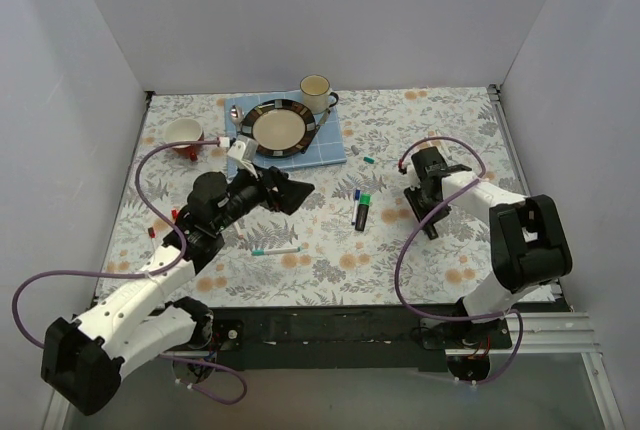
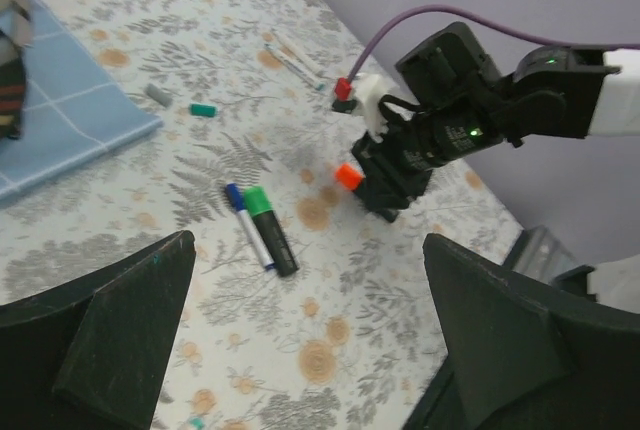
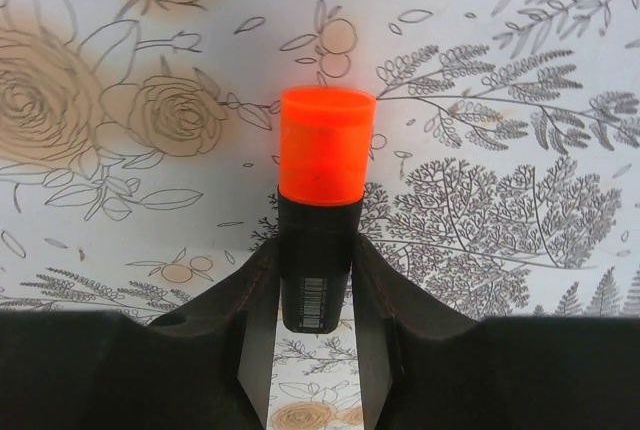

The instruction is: Open the pen caps

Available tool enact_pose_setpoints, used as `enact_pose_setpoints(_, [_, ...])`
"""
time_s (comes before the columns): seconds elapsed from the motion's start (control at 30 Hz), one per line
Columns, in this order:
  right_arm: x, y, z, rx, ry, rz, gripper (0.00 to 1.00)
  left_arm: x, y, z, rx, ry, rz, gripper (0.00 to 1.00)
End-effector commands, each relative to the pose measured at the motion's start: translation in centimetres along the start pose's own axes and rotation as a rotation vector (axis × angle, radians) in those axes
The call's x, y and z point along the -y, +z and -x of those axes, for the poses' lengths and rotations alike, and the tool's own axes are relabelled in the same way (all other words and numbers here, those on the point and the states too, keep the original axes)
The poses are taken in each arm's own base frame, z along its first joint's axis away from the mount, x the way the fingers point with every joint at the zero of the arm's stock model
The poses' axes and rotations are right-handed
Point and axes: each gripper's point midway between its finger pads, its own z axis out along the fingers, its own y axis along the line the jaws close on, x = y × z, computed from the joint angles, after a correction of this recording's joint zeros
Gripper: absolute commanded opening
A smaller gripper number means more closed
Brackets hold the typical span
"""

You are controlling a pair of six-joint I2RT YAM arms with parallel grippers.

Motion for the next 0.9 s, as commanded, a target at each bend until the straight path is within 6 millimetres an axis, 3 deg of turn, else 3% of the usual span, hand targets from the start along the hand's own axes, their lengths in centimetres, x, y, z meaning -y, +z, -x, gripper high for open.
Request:
enact_pose_setpoints(0.0, [-2.0,0.0,0.9,0.096,-0.148,0.132,0.06,1.7,0.5,-3.9,-0.078,-0.312,-0.126,0.98])
enact_pose_setpoints(0.07, [-3.8,-1.2,1.6,0.167,-0.205,0.246,0.01,1.7,0.6,-6.7,-0.097,-0.541,-0.174,0.98])
enact_pose_setpoints(0.1, [-4.2,-1.6,1.9,0.195,-0.240,0.274,0.01,2.0,0.6,-7.4,-0.100,-0.612,-0.200,0.95])
enact_pose_setpoints(0.13, [-4.6,-2.5,2.4,0.234,-0.267,0.298,0.01,2.6,0.7,-6.8,-0.069,-0.684,-0.251,0.93])
enact_pose_setpoints(0.17, [-5.7,-3.3,2.6,0.267,-0.292,0.362,0.01,2.2,1.5,-8.6,-0.119,-0.732,-0.228,0.89])
enact_pose_setpoints(0.27, [-7.3,-5.7,3.5,0.375,-0.372,0.460,0.01,3.8,3.4,-8.7,-0.133,-0.741,-0.266,0.87])
enact_pose_setpoints(0.33, [-8.0,-7.2,3.8,0.438,-0.412,0.497,0.01,3.4,5.1,-10.0,-0.154,-0.749,-0.207,0.88])
enact_pose_setpoints(0.47, [-9.5,-9.4,3.7,0.521,-0.463,0.590,0.01,4.4,8.0,-11.2,-0.174,-0.751,-0.175,0.86])
enact_pose_setpoints(0.5, [-9.7,-9.8,3.6,0.529,-0.469,0.603,0.01,4.8,8.8,-10.6,-0.161,-0.754,-0.179,0.86])
enact_pose_setpoints(0.63, [-10.3,-10.7,3.5,0.558,-0.483,0.636,0.01,5.0,11.4,-13.2,-0.188,-0.758,-0.090,0.81])
enact_pose_setpoints(0.73, [-10.4,-11.1,3.5,0.568,-0.486,0.648,0.01,5.8,12.5,-13.7,-0.193,-0.754,-0.081,0.75])
enact_pose_setpoints(0.87, [-10.7,-11.4,3.5,0.579,-0.486,0.668,0.01,5.7,14.0,-15.1,-0.195,-0.707,-0.010,0.74])
